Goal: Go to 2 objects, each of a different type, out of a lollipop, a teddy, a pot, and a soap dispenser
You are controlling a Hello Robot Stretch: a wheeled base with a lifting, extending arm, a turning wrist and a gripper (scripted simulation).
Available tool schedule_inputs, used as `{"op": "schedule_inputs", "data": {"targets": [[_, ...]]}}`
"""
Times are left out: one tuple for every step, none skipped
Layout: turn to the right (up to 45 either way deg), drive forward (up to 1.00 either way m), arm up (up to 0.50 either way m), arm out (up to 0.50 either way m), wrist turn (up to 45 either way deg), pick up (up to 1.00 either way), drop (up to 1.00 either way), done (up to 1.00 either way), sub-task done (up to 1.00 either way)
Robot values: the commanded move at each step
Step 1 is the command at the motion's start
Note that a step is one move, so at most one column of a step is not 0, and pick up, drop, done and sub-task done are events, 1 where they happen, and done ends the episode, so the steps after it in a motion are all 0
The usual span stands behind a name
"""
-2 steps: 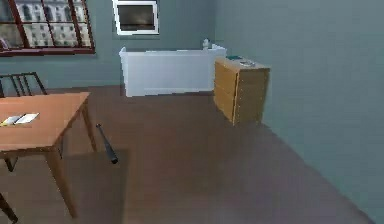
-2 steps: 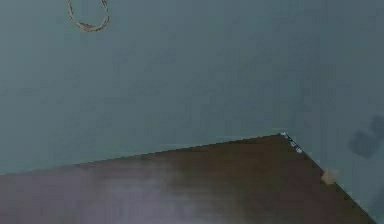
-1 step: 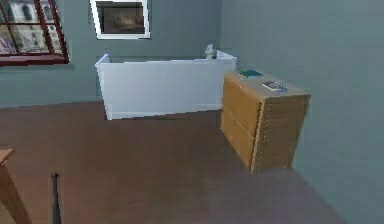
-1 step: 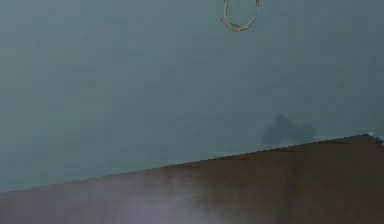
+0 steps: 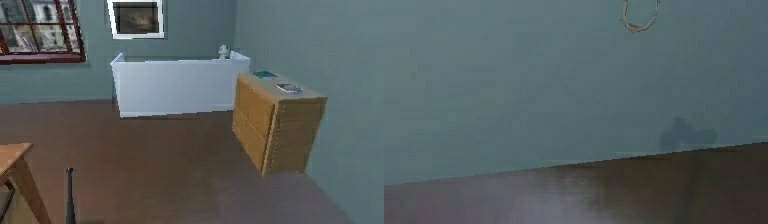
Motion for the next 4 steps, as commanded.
{"op": "schedule_inputs", "data": {"targets": [[0.0,1.0,0.0,0.0,0.0,0.0,0.0,0.0,0.0],[0.0,1.0,0.0,0.0,0.0,0.0,0.0,0.0,0.0],[0.0,0.35,0.0,0.0,0.0,0.0,0.0,0.0,0.0],[24.0,0.0,0.0,0.0,0.0,0.0,0.0,0.0,0.0]]}}
